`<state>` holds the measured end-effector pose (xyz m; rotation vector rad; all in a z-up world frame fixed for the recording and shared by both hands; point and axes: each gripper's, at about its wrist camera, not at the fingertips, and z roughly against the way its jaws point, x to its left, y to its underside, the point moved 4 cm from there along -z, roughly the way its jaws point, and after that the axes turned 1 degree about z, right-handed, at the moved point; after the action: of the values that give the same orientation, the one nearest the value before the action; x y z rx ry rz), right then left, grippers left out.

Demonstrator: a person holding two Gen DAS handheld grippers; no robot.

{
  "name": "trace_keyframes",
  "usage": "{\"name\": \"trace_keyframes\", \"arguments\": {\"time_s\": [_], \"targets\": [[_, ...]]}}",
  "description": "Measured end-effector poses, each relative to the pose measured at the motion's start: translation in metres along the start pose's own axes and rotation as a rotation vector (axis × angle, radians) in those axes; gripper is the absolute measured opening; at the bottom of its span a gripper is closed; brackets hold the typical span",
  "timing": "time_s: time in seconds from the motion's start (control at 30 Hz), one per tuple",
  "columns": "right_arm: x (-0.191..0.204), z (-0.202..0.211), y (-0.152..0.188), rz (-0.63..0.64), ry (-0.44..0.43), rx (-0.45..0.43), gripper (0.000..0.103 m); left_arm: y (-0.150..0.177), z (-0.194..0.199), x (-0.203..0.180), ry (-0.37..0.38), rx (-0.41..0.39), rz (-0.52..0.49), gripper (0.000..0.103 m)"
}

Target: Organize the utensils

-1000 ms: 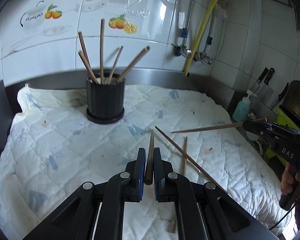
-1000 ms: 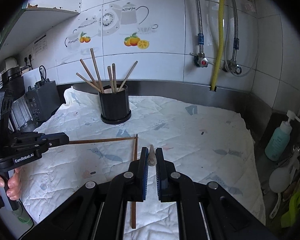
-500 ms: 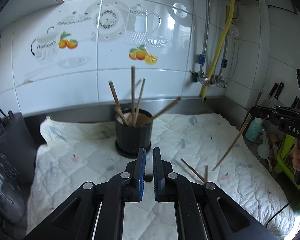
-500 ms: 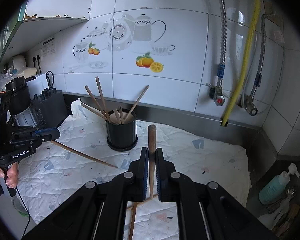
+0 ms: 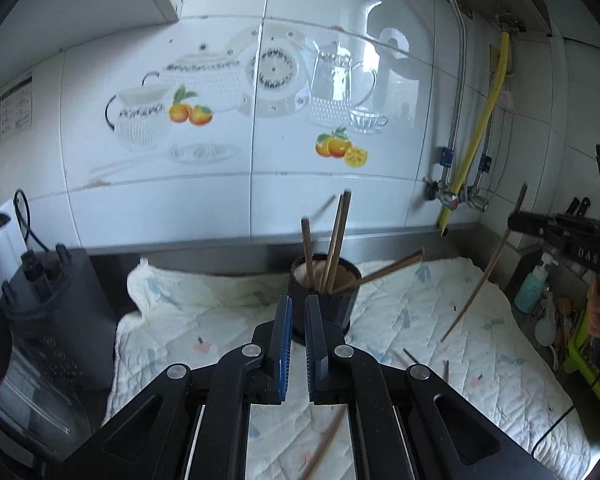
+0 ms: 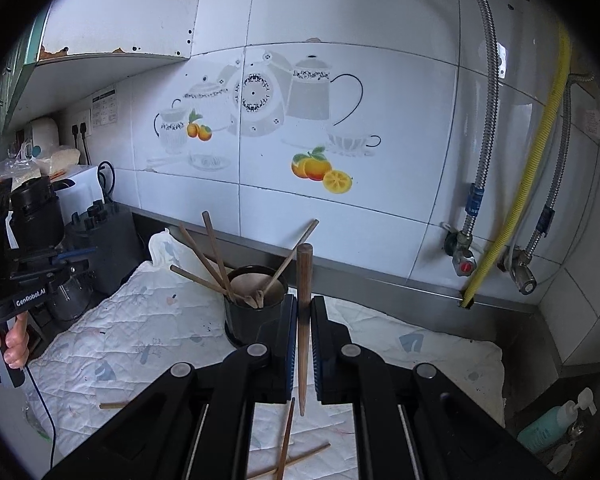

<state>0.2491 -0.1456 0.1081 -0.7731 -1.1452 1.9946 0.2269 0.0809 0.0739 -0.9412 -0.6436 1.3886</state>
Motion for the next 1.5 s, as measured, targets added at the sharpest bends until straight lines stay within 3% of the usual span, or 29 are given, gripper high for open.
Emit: {"name": "trace_keyframes", "arguments": {"time_s": [0.3,0.53,0.7,0.97,1.27,1.3,1.4,1.5], "targets": [[0.009,0.000,0.005,-0.006,-0.016,-0.007,0.009,0.081,-0.004,-0.007,0.016,0.167,-0.016,0.007],[0.017,0.008,0.015,-0.023,-0.048,-0.022,0.009,0.156,0.000,-0.010,0.070,0.245,0.022,0.009],[0.027,0.008,0.030,-0.027,-0.074,-0.011,0.009,0.204,-0.004,-0.003,0.069,0.303,0.035,0.009],[0.038,0.014,0.053,-0.073,-0.104,-0.002,0.009,0.236,-0.006,0.017,0.074,0.341,0.027,0.009],[0.043,0.014,0.067,-0.095,-0.100,0.020,0.009,0.248,-0.012,0.022,0.072,0.364,0.010,0.011],[0.044,0.015,0.067,-0.095,-0.099,0.020,0.009,0.248,-0.013,0.022,0.073,0.366,0.005,0.016],[0.044,0.015,0.068,-0.096,-0.099,0.019,0.009,0.250,-0.014,0.023,0.068,0.368,0.006,0.057],[0.044,0.016,0.068,-0.097,-0.097,0.017,0.009,0.252,-0.014,0.022,0.064,0.367,-0.017,0.058]]}}
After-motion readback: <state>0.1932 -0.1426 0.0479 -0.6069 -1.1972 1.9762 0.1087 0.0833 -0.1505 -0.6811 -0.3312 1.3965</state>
